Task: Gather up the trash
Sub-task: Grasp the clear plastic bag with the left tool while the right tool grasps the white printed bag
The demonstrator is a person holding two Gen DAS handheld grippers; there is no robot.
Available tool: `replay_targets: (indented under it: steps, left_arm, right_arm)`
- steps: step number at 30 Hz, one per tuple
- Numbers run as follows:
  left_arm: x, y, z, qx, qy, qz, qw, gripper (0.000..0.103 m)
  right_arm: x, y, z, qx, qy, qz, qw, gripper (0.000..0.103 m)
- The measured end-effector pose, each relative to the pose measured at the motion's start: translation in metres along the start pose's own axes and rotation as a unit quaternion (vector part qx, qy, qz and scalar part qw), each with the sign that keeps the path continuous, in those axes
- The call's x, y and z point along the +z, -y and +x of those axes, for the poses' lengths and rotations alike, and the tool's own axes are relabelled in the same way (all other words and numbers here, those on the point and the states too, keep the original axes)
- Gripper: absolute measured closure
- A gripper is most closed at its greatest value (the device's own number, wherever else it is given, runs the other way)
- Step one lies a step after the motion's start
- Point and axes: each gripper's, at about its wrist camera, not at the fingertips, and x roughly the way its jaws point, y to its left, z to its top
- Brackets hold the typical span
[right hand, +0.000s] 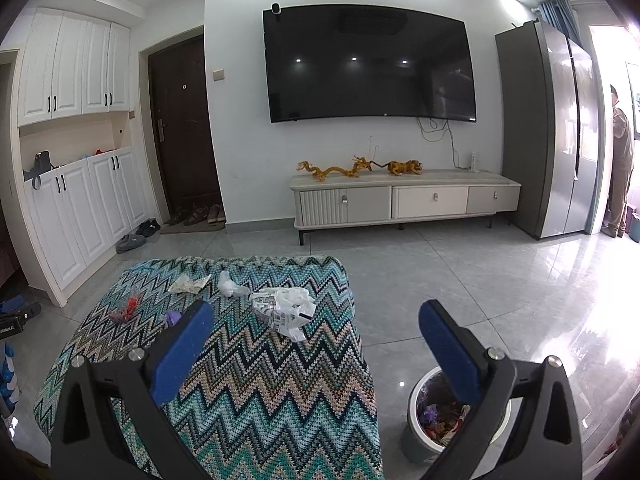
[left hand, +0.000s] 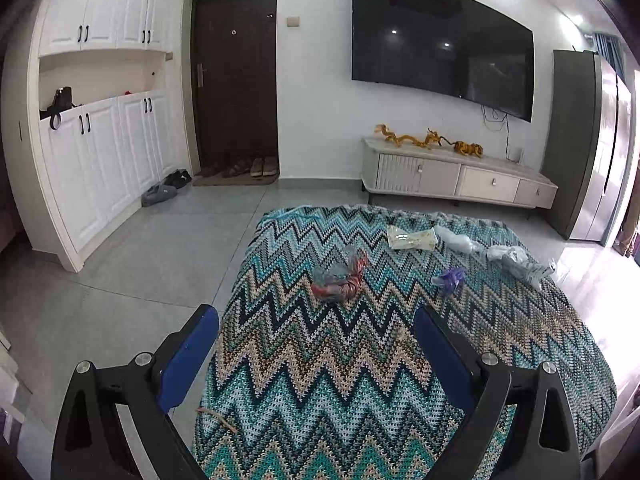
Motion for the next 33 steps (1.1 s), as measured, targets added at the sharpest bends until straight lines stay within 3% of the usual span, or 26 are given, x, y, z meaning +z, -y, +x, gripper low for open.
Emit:
replay_targets:
  steps: [7, 17, 21, 25, 31, 33]
  left_arm:
    - [0.008, 0.014, 0.058, -0.033, -0.049, 0.038, 0.9975, 0.02]
    - [0.026, 0.031, 0.139, -0.067, -0.075, 0.08, 0.9917, 0.02]
    - [0.031, 0.03, 0.164, -0.075, -0.082, 0.087, 0.9899, 0.024]
    - [0.031, 0.028, 0.189, -0.09, -0.1, 0.09, 0.9867, 0.029]
    - [0.022, 0.024, 0.214, -0.105, -0.128, 0.087, 0.9824, 0.036]
    - [0.019, 0.023, 0.219, -0.108, -0.138, 0.082, 0.9812, 0.043]
  right_arm:
    - [-0.004, -0.004, 0.042, 0.021, -0.036, 0.0, 0.999, 0.0]
    - [-0.002, -0.029, 0.138, 0.065, -0.101, -0.046, 0.992, 0.001]
    - [0.001, -0.048, 0.18, 0.092, -0.124, -0.079, 0.985, 0.014]
    - [-0.004, -0.067, 0.219, 0.106, -0.155, -0.113, 0.976, 0.019]
    - [-0.025, -0.076, 0.268, 0.096, -0.212, -0.152, 0.961, 0.024]
    - [-0.031, -0.074, 0.278, 0.093, -0.226, -0.158, 0.957, 0.029]
